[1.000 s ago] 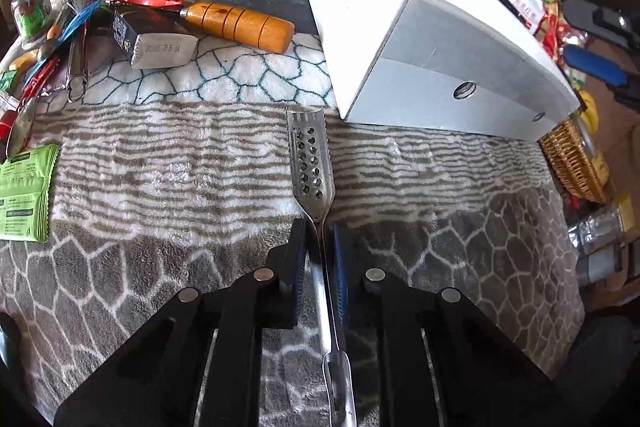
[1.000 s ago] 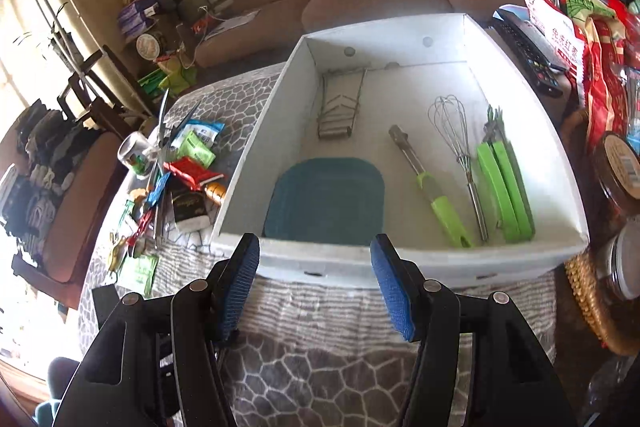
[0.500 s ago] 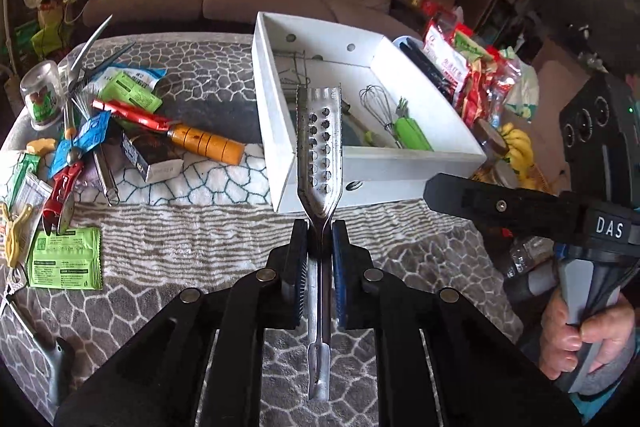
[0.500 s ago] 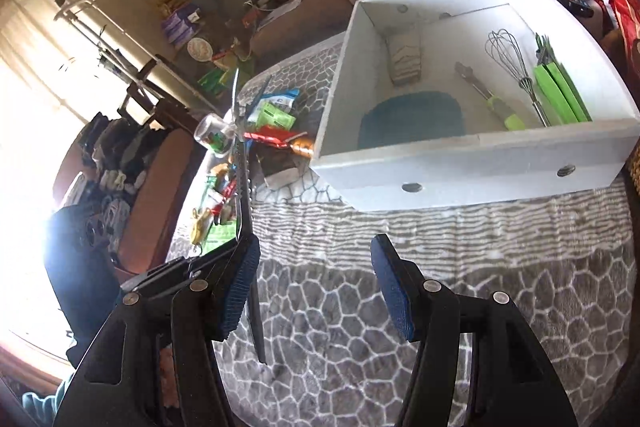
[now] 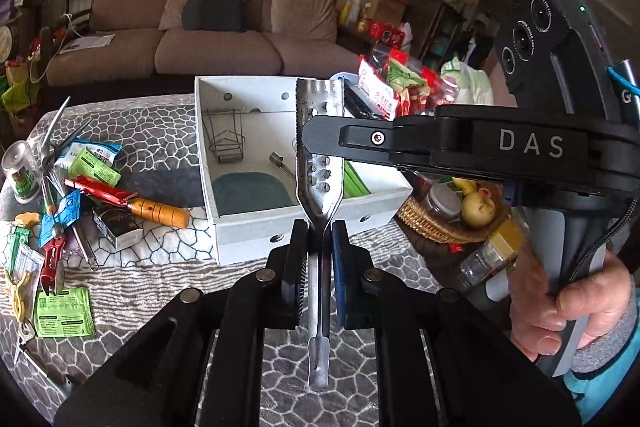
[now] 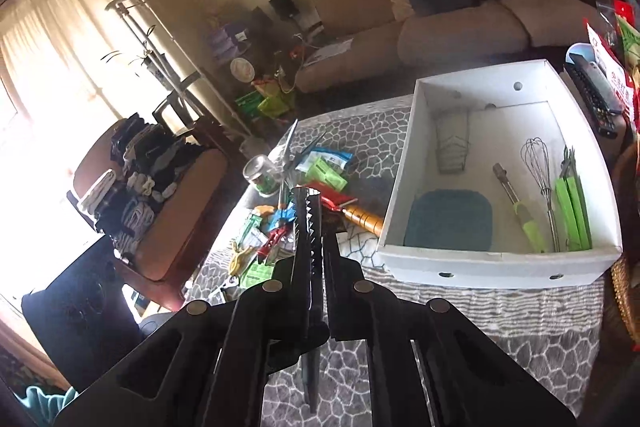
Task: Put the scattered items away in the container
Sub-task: 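Carry the slotted spatula into the white box with the left tool and lower it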
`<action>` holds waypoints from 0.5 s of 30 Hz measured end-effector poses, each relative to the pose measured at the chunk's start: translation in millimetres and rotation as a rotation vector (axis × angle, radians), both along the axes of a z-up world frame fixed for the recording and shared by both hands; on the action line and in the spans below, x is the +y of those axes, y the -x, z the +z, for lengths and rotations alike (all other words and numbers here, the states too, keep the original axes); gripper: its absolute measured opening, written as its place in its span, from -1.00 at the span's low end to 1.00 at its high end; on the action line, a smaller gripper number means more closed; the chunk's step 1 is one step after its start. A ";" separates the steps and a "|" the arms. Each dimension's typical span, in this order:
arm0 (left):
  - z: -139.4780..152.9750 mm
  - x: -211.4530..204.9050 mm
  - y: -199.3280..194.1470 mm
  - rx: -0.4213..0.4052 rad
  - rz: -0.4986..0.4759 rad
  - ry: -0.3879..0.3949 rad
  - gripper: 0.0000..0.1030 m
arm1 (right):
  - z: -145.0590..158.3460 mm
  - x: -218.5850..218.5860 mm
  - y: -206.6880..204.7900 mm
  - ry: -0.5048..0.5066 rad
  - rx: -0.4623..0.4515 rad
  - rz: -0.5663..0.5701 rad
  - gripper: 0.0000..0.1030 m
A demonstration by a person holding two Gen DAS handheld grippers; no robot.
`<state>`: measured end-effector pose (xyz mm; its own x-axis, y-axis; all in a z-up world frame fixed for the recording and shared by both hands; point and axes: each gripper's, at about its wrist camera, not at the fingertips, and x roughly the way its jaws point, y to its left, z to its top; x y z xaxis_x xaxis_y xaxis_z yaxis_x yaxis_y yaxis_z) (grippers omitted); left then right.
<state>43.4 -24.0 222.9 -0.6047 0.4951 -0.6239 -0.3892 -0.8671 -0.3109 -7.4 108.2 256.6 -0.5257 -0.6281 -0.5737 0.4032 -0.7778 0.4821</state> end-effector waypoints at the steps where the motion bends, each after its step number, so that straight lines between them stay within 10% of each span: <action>1: 1.0 2.7 2.1 0.000 -0.003 -0.002 -0.78 | 2.1 2.8 1.7 -0.001 0.001 -0.007 -0.89; 15: 28.1 75.5 124.0 0.010 -0.038 0.039 -0.78 | 39.9 61.4 94.7 -0.007 0.010 -0.132 -0.82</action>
<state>-80.6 51.5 251.0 -0.5921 0.4932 -0.6373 -0.4249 -0.8631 -0.2731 -102.1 169.6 296.5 -0.6093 -0.5486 -0.5725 0.3016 -0.8281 0.4726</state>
